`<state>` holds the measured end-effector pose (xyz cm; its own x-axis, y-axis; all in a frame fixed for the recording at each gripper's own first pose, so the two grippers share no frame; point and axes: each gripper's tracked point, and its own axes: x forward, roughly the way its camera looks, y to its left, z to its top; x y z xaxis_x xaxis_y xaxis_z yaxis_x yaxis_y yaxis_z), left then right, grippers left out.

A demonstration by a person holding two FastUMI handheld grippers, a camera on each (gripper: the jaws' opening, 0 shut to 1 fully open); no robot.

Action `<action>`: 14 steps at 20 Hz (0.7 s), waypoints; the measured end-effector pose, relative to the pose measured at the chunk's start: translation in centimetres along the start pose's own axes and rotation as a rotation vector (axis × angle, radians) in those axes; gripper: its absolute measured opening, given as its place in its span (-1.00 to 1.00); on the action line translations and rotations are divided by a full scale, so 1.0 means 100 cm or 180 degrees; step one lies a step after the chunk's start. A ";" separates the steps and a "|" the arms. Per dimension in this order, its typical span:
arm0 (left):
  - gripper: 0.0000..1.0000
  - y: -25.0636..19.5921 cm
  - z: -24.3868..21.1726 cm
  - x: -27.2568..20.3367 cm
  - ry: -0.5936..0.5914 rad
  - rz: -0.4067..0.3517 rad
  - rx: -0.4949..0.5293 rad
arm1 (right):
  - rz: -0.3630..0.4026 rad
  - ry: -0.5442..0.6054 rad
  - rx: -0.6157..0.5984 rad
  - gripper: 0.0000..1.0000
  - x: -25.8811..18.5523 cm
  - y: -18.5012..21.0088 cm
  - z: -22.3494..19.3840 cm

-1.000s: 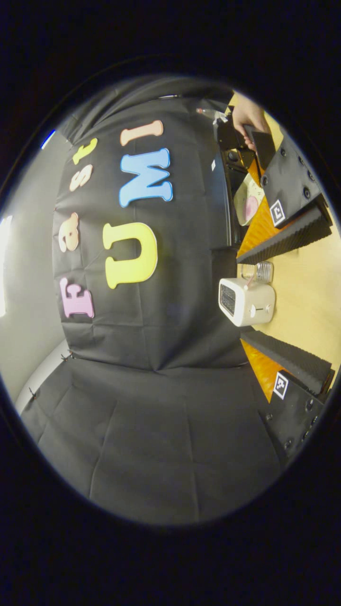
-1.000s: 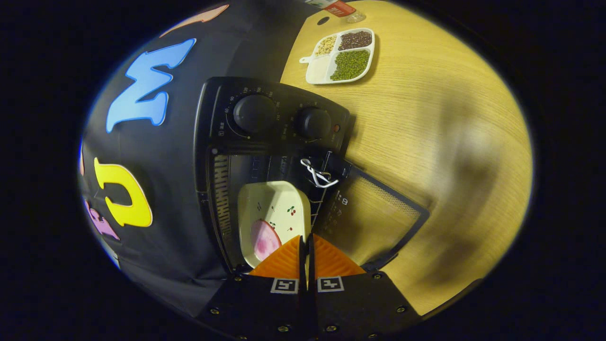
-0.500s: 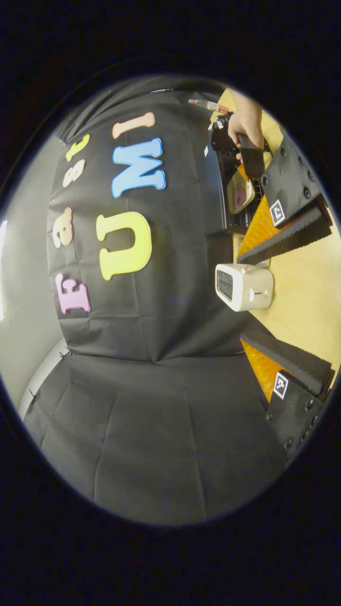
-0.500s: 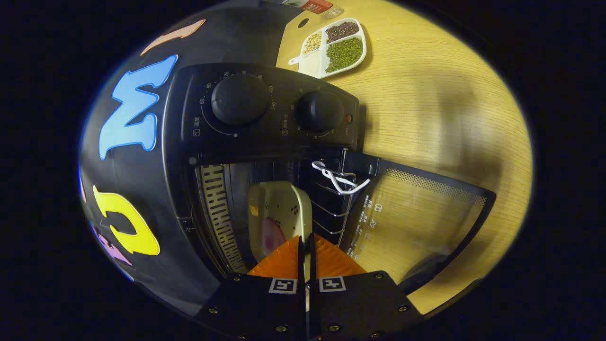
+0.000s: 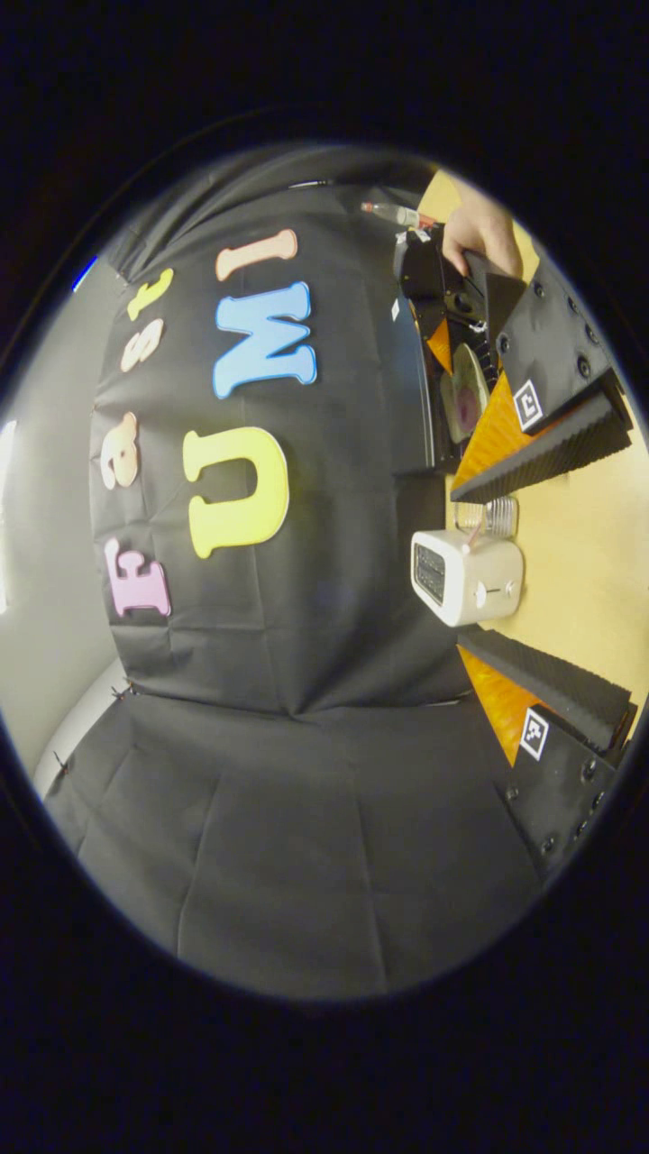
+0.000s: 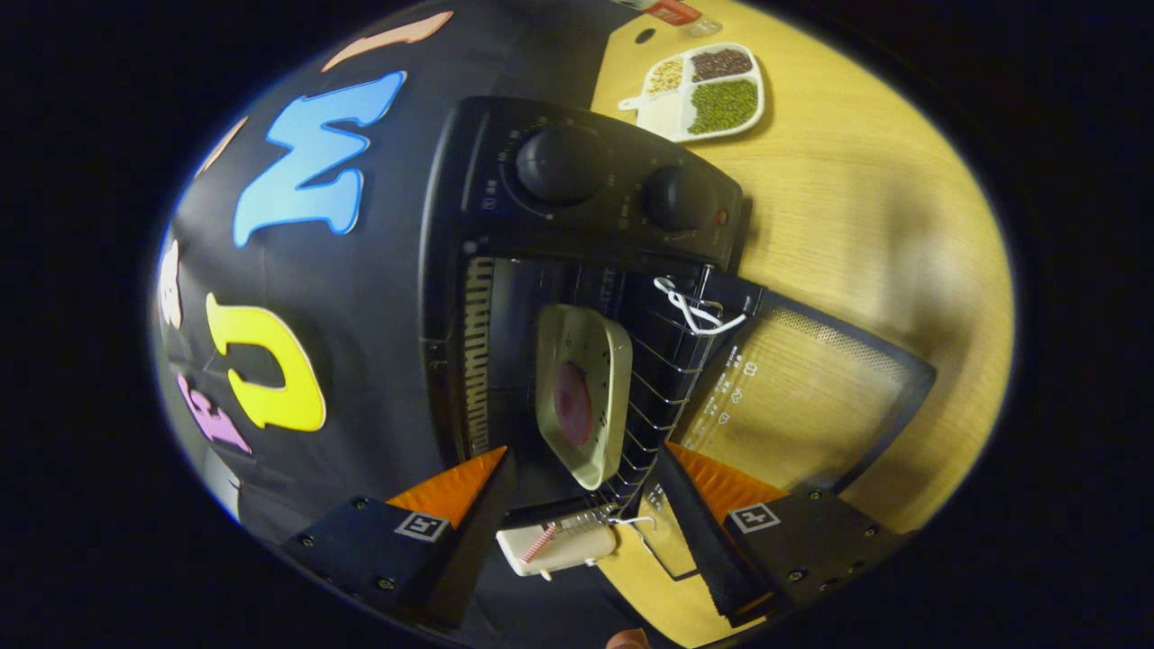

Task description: Open the electric oven with the left hand, put the food in, and close the electric oven.

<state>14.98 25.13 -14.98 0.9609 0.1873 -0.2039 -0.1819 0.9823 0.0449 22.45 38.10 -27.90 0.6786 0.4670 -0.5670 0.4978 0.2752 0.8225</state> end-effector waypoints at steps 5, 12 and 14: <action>0.91 -0.037 -0.003 -0.003 0.0017 -0.0204 -0.0126 | 0.0127 0.0053 -0.0743 0.94 -0.048 0.006 0.004; 0.91 -0.100 -0.035 -0.009 0.0270 -0.0561 -0.0284 | 0.0293 -0.0275 -0.1967 0.94 -0.130 0.006 0.049; 0.86 -0.116 -0.051 -0.009 0.0385 -0.0644 -0.0328 | 0.0288 -0.0437 -0.2307 0.94 -0.150 0.007 0.065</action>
<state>15.16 13.61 -20.31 0.9491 -0.0197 -0.3144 -0.0149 0.9941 -0.1073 16.14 25.79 -19.06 0.7850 0.4181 -0.4571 -0.0124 0.7483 0.6632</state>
